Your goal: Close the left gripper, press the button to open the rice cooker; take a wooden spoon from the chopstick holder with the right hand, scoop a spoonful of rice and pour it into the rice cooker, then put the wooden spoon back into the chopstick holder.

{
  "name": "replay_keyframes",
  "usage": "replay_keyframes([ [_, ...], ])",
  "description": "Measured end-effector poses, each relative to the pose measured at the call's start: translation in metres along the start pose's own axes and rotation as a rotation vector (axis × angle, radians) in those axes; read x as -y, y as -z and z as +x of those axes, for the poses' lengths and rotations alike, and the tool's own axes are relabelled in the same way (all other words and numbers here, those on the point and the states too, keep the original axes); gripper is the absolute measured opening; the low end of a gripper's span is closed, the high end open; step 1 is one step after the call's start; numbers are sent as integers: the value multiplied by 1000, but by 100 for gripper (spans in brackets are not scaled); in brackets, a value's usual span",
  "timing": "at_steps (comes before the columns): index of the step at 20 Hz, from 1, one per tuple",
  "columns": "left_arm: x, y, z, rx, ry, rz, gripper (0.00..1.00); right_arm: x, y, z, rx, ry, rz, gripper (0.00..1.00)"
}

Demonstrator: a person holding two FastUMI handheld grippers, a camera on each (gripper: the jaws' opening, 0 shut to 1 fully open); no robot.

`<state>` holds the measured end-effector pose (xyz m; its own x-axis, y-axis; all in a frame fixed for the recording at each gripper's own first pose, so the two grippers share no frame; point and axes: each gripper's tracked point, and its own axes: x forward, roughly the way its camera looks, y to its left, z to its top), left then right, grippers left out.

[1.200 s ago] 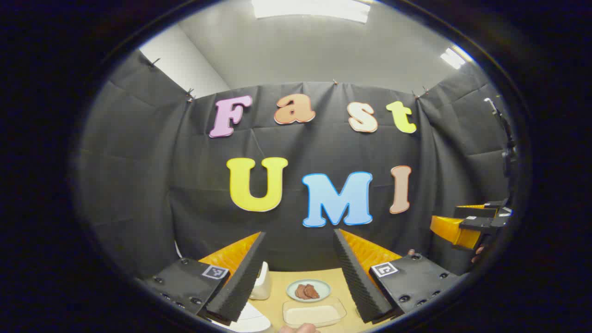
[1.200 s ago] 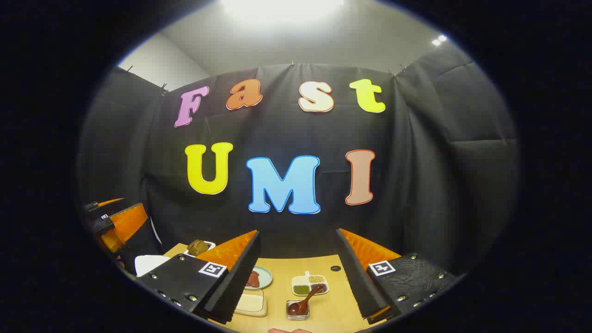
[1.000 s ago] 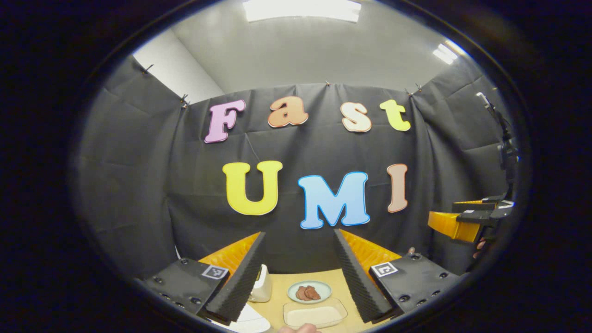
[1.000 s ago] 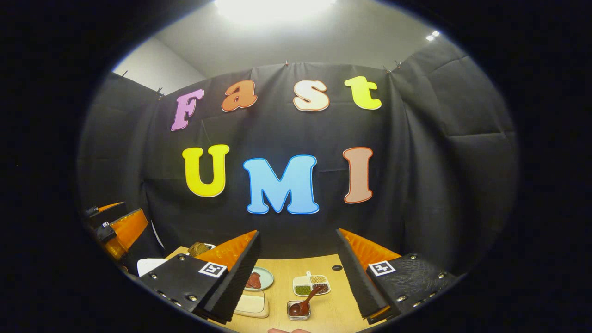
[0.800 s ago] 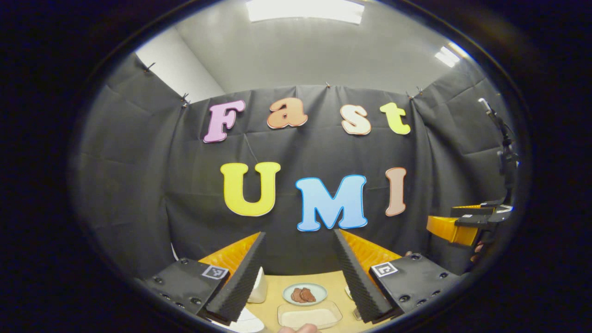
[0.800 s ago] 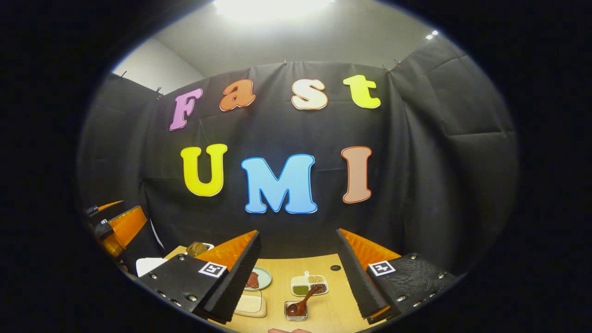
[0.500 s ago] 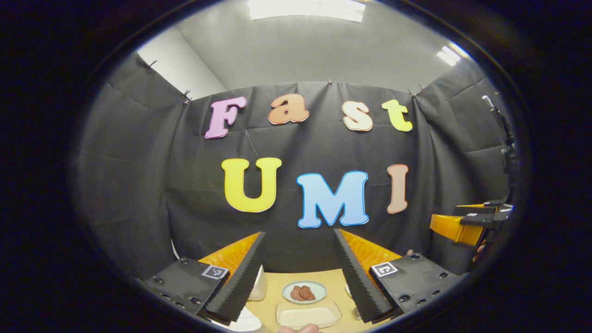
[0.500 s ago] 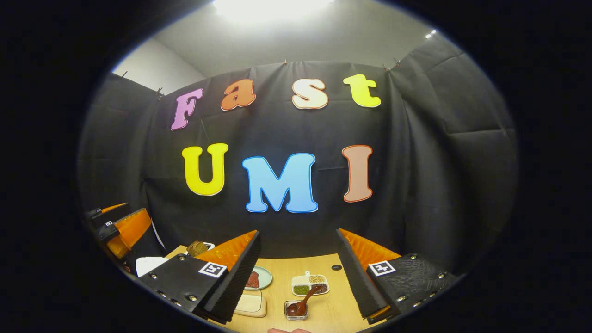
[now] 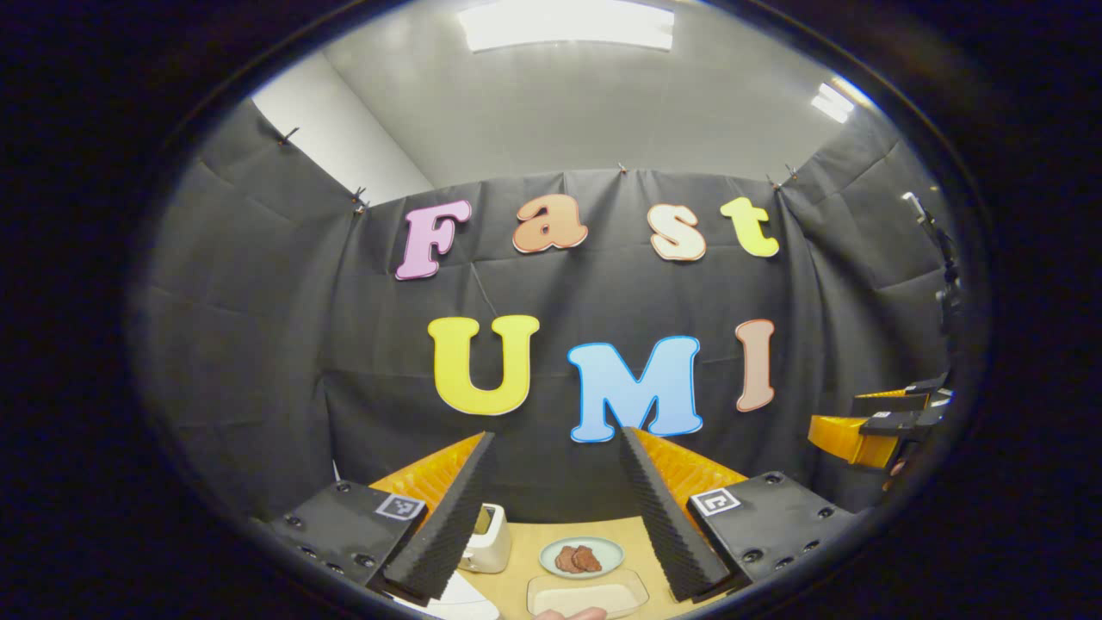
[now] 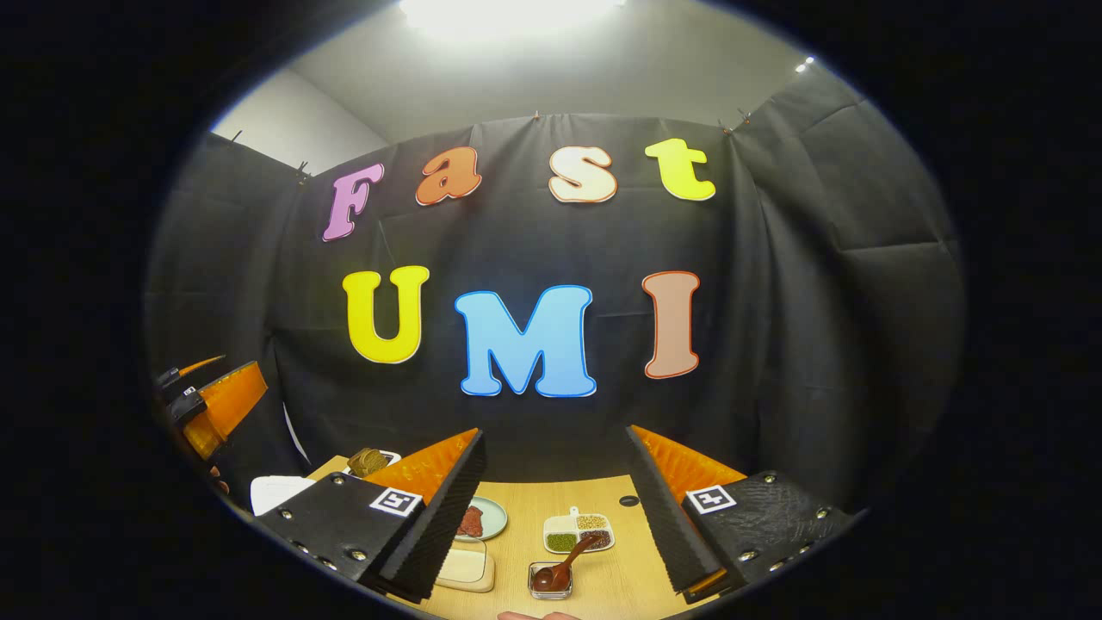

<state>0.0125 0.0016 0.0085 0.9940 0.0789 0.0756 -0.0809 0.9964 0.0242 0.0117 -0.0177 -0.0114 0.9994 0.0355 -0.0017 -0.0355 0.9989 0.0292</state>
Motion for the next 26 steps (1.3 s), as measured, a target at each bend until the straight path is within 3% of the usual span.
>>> replay_keyframes([
  [1,0,4,3,-8,4,-6,91,2,-1,0,5,5,1,96],
  [2,-2,6,4,-14,1,-16,100,5,-1,-1,6,10,3,96],
  [8,-17,25,0,-31,-20,-61,51,7,0,1,11,18,26,96],
  [11,-32,36,-3,-42,-37,-48,14,3,5,3,0,14,4,96],
  [12,-27,37,-5,-39,-8,-74,7,2,8,3,-7,12,0,96],
  [13,-25,39,-6,-44,10,-91,12,1,9,3,-11,8,-2,96],
  [14,-32,44,-7,-54,4,-80,7,1,10,4,-13,7,-3,96],
  [15,-43,53,-6,-67,-11,-51,10,1,10,5,-15,8,-4,96],
  [16,-53,60,-7,-85,-24,-21,7,1,11,5,-15,7,-4,96],
  [22,-101,126,-15,-216,-101,46,10,0,17,8,-26,2,0,96],
  [26,-128,189,-31,-364,-127,-1,7,1,26,11,-46,-2,-9,96],
])
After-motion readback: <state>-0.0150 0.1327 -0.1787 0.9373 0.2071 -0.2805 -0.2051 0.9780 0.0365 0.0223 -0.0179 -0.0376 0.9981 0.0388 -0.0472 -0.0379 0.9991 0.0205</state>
